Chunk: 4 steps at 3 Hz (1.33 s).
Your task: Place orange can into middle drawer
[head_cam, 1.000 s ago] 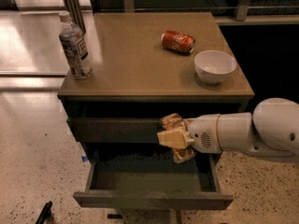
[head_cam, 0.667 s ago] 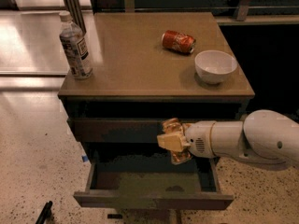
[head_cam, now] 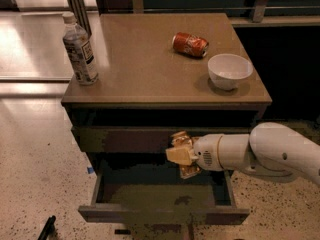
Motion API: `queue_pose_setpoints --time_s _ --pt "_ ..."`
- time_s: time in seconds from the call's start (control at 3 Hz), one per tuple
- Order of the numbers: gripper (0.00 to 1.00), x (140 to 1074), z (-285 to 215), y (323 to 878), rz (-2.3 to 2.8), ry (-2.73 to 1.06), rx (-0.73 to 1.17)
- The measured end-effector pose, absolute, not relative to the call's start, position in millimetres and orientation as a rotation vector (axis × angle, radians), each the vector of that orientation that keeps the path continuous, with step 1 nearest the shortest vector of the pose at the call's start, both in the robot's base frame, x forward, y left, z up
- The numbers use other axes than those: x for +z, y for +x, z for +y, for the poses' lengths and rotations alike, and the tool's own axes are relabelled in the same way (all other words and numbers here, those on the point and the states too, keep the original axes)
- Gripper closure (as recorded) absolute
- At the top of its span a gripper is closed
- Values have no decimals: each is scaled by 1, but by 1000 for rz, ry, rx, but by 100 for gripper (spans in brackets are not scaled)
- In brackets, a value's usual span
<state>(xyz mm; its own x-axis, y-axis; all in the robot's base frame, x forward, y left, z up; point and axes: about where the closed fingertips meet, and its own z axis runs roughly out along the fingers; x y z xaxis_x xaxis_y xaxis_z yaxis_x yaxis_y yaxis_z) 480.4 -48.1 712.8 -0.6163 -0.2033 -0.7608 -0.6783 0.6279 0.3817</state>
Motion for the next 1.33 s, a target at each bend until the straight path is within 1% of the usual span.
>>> queue_pose_setpoints --time_s 0.33,0.67,1.33 --pt "100 709 -45 480 2145 -675 871" --pt "100 667 -46 475 2174 -605 854" --pt "100 565 -73 483 2259 -388 731"
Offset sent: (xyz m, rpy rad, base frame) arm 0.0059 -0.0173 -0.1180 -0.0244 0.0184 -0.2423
